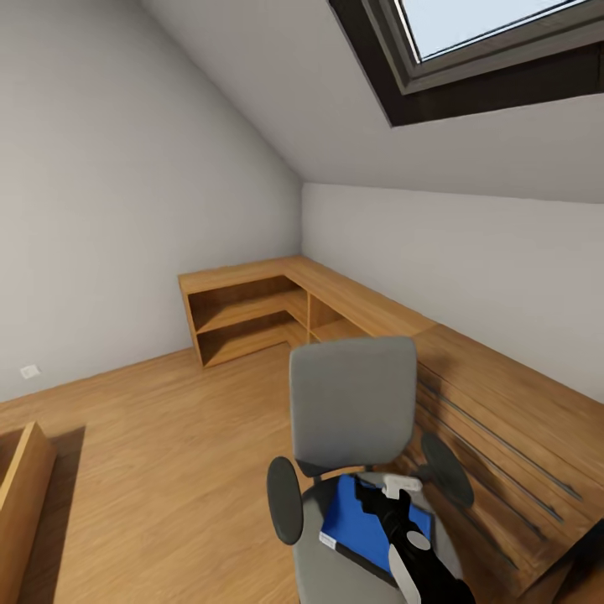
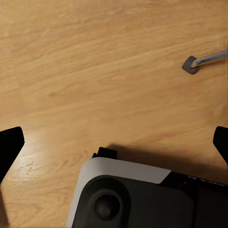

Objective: In the bedroom, organize the workspace by keeping the computer under the desk, ensuring the monitor is on the desk, placing the keyboard on the desk next to the monitor, placing the mouse on the desk next to the keyboard, moving the folder from the swivel chair onto the desk next to the mouse, stacking the notebook on top of the folder with the pen on top of the notebook, and positioning the swivel chair next to the desk.

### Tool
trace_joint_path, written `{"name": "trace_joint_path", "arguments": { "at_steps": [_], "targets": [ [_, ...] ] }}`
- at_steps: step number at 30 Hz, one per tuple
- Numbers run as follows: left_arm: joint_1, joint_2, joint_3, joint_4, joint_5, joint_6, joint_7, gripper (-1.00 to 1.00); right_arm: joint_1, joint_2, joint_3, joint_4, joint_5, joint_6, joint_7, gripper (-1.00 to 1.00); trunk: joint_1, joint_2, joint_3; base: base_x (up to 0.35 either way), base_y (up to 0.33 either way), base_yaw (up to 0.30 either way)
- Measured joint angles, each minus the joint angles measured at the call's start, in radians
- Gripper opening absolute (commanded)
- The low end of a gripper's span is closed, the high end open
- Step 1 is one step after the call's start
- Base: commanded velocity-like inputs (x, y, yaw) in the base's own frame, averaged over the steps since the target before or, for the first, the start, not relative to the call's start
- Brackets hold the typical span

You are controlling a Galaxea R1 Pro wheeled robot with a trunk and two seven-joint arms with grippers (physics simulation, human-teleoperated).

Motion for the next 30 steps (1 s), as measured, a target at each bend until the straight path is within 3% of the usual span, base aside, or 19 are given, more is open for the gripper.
{"name": "trace_joint_path", "arguments": {
  "at_steps": [21,30],
  "targets": [
    [0.000,0.001,0.000,-0.002,-0.001,-0.001,0.000,1.00,-0.006,0.000,0.007,0.015,0.006,-0.011,-0.001,1.00,0.000,0.000,0.000,0.030,0.000,0.000],
    [0.000,0.001,0.001,-0.032,0.013,-0.008,0.002,1.00,-0.110,-0.014,0.007,0.044,0.007,0.060,-0.055,1.00,0.000,0.000,0.000,0.000,0.000,0.000]
  ]
}}
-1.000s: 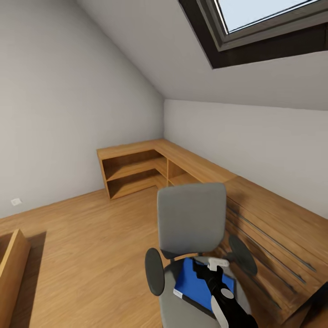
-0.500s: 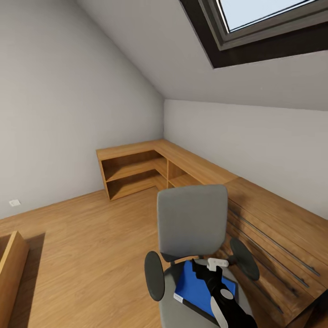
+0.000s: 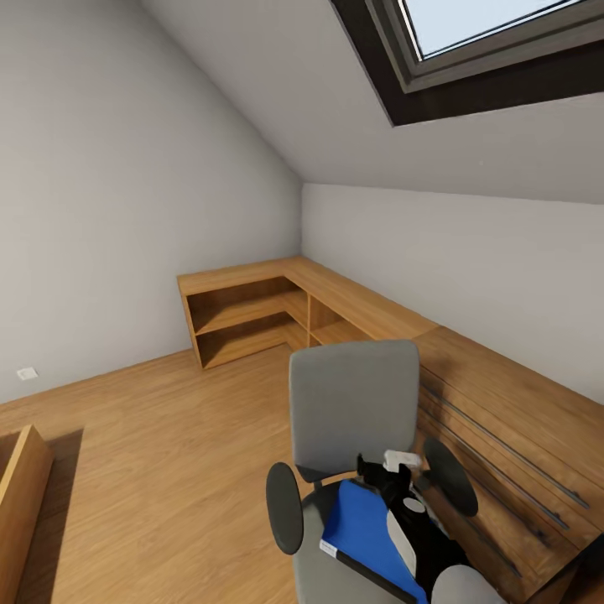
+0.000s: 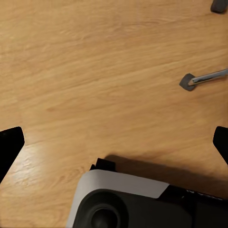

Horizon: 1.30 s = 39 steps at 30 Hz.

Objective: In the bedroom, organize the workspace by keeping the computer under the desk, ensuring the monitor is on the desk, placing the keyboard on the desk next to the monitor, placing the mouse on the desk next to the keyboard, moving the folder from the swivel chair onto the desk next to the mouse, stacking the notebook on top of the folder with the pen on top of the notebook, and positioning the swivel chair next to the desk.

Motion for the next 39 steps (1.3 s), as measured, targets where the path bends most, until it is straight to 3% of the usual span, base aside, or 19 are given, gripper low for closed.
{"name": "trace_joint_path", "arguments": {
  "at_steps": [9,18,39],
  "targets": [
    [0.000,0.000,0.000,-0.009,0.055,-0.003,0.004,1.00,-0.090,-0.034,0.000,0.080,0.001,0.045,-0.018,1.00,0.000,0.000,0.000,0.000,0.000,0.000],
    [0.000,0.002,0.000,-0.011,0.077,-0.004,0.007,1.00,-0.179,-0.063,0.001,0.159,0.000,0.081,-0.024,1.00,0.034,-0.063,-0.028,0.000,0.000,0.000],
    [0.000,0.002,0.000,-0.011,0.080,-0.004,0.008,1.00,-0.198,-0.066,0.001,0.237,-0.001,0.102,-0.024,1.00,0.115,-0.210,-0.094,0.000,0.000,0.000]
  ]
}}
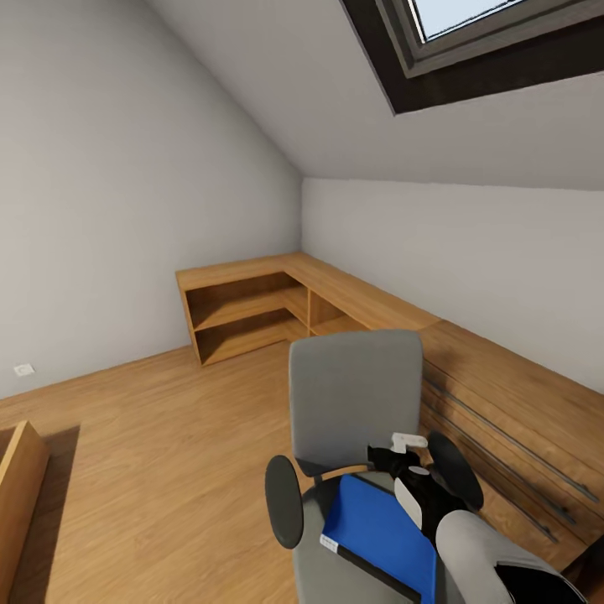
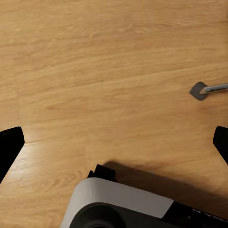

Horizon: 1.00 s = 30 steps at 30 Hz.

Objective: In the bedroom, organize the workspace by keeping the computer under the desk, ensuring the monitor is on the desk, placing the keyboard on the desk next to the monitor, placing the mouse on the desk next to the keyboard, moving the folder from the swivel chair onto the desk next to the mouse, stacking the notebook on top of the folder with the pen on top of the notebook, and positioning the swivel chair next to the desk.

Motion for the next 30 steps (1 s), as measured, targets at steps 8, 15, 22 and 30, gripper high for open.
{"name": "trace_joint_path", "arguments": {
  "at_steps": [8,15,22,30],
  "targets": [
    [0.000,0.007,0.001,0.000,0.016,0.001,0.000,1.00,0.000,0.000,0.000,0.003,0.000,0.001,0.001,1.00,0.031,-0.056,-0.025,0.000,0.000,0.000],
    [0.000,0.035,0.000,-0.067,0.044,0.015,-0.003,1.00,0.000,-0.001,0.000,0.003,0.000,0.001,0.001,1.00,0.058,-0.105,-0.047,0.000,0.000,0.000],
    [0.000,0.065,0.000,-0.179,0.049,0.117,-0.004,1.00,0.000,-0.001,0.000,0.002,0.000,0.001,0.002,1.00,0.084,-0.154,-0.069,0.000,0.000,0.000],
    [0.000,0.133,0.001,-0.388,0.131,0.365,-0.005,1.00,0.000,-0.001,0.000,0.002,0.000,0.002,0.003,1.00,0.115,-0.210,-0.094,0.000,0.000,0.000]
  ]
}}
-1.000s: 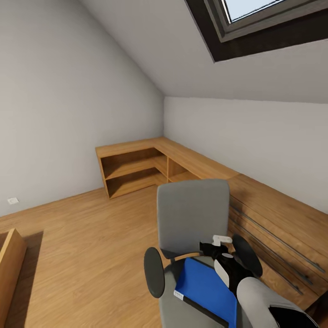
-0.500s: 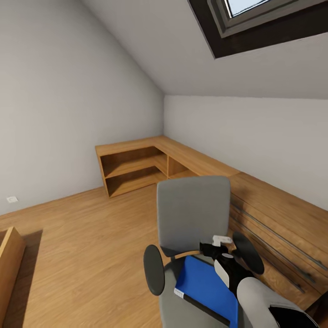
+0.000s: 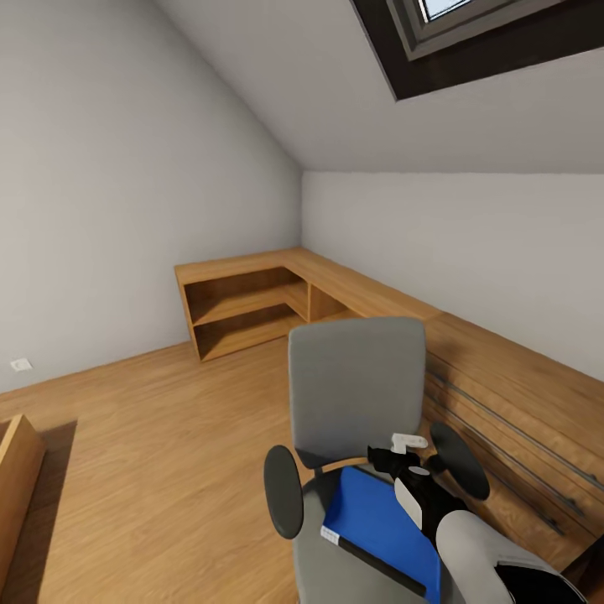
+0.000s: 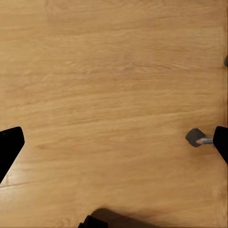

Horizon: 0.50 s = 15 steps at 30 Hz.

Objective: In the bedroom, organize the workspace by keeping the computer under the desk, ensuring the monitor is on the desk, placing the keyboard on the desk next to the monitor, placing the mouse on the desk next to the keyboard, moving the folder from the swivel chair onto the desk next to the mouse, stacking the notebook on top of the folder with the pen on top of the notebook, and positioning the swivel chair next to the desk.

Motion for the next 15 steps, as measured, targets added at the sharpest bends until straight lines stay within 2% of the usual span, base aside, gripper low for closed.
{"name": "trace_joint_path", "arguments": {
  "at_steps": [3,6,10,15],
  "targets": [
    [0.000,0.025,0.000,-0.087,0.052,0.090,0.000,1.00,0.000,0.000,0.000,0.000,0.000,0.001,0.000,1.00,0.011,-0.021,-0.009,0.000,0.000,0.000],
    [0.000,0.046,0.000,-0.171,0.089,0.161,0.001,1.00,0.000,0.000,0.000,-0.001,0.000,0.001,0.000,1.00,0.023,-0.042,-0.019,0.000,0.000,0.000],
    [0.000,0.057,0.000,-0.257,0.108,0.204,0.002,1.00,0.000,0.000,0.000,-0.001,0.000,0.002,0.001,1.00,0.038,-0.070,-0.031,0.000,0.000,0.000],
    [0.000,0.061,0.000,-0.337,0.115,0.229,0.002,1.00,0.000,0.000,0.000,-0.002,0.000,0.002,0.002,1.00,0.054,-0.098,-0.044,0.000,0.000,0.000]
  ]
}}
